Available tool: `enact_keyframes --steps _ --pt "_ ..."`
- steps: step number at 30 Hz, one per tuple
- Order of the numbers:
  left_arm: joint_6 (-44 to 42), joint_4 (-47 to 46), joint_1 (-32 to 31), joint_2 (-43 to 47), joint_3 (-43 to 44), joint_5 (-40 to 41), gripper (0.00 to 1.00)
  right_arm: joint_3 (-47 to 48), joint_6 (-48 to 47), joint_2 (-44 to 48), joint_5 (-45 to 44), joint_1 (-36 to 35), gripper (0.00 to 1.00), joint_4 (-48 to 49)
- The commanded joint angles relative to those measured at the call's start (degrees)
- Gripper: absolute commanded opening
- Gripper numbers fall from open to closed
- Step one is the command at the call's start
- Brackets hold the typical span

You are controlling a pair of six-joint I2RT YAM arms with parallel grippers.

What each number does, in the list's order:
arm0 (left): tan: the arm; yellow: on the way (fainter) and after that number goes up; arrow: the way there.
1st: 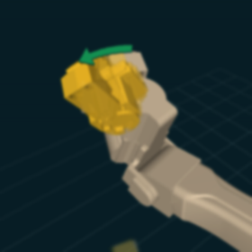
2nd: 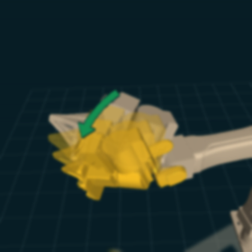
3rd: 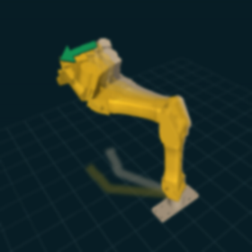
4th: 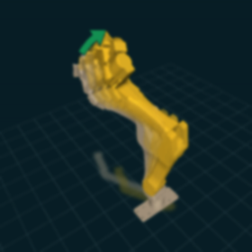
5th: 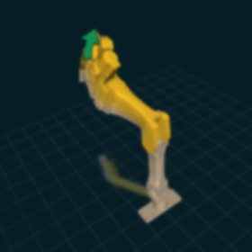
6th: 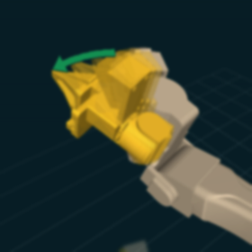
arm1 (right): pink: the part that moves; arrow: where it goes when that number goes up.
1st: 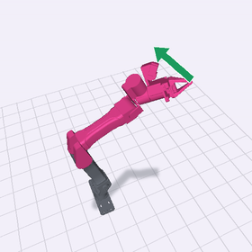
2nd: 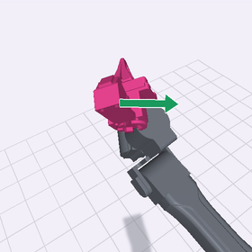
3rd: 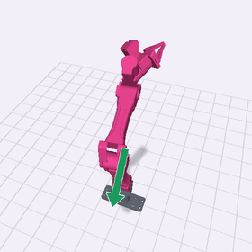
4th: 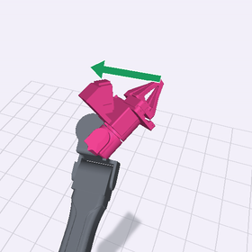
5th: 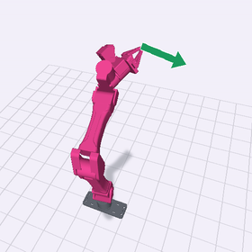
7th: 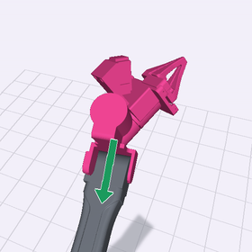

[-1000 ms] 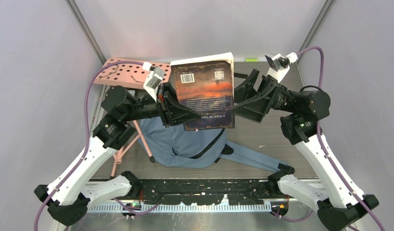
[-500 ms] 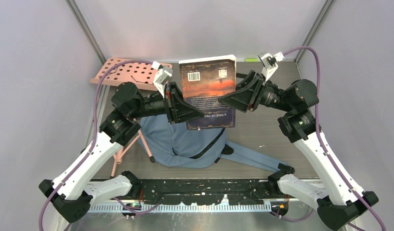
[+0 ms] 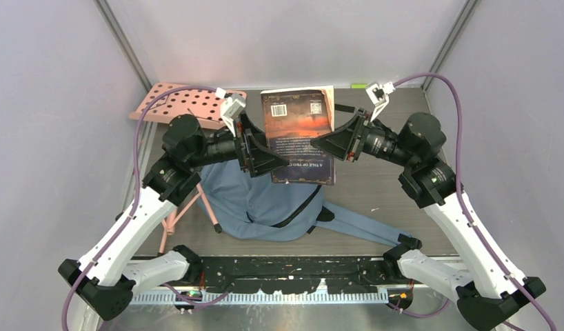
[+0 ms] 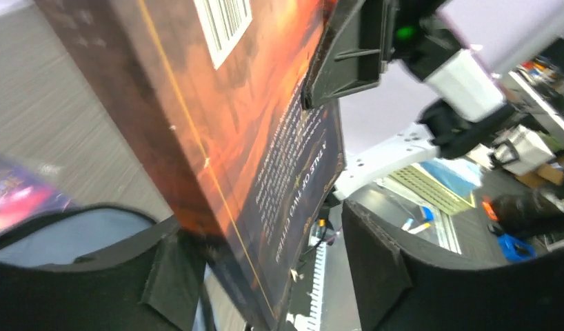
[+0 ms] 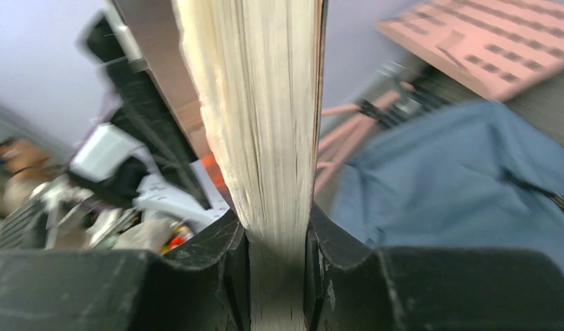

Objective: Pack the student bag
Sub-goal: Pick up the book from the center of the board, then place the book in the student bag.

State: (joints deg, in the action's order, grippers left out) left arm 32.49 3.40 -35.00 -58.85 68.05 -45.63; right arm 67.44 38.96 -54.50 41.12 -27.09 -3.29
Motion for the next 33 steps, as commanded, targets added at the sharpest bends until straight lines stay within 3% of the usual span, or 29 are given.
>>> enact_keyframes --steps 1,3,6,8,13,21,33 --pt "-13.2 11.6 0.9 1.8 -0.1 11.9 0.79 4.5 -10.6 -0.8 -23.8 1.6 0.0 -18.6" --pt "-17.7 16.8 0.8 1.9 -2.3 18.3 0.85 5.1 -11.3 -1.4 -32.0 2.6 0.0 -24.5" --pt "-19.5 18.8 0.5 1.2 -7.5 20.2 0.74 4.8 -12.2 -2.0 -39.6 4.0 0.0 -31.2" --pt "-17.8 17.5 -0.9 0.3 -10.6 20.6 0.73 4.8 -12.5 -2.2 -45.4 4.5 0.0 -34.6" --pt "-16.0 14.2 -11.3 -2.9 -14.4 29.8 0.79 4.5 -11.5 -0.7 -56.9 4.6 0.0 -41.3" --pt "-16.3 13.0 -17.3 -14.2 -11.8 37.7 0.82 5.4 -9.1 -0.1 -57.3 4.7 0.0 -48.2" --pt "-16.2 10.7 -18.7 -21.2 -10.4 35.1 0.87 2.5 -9.7 1.8 -55.1 4.7 0.0 -47.0"
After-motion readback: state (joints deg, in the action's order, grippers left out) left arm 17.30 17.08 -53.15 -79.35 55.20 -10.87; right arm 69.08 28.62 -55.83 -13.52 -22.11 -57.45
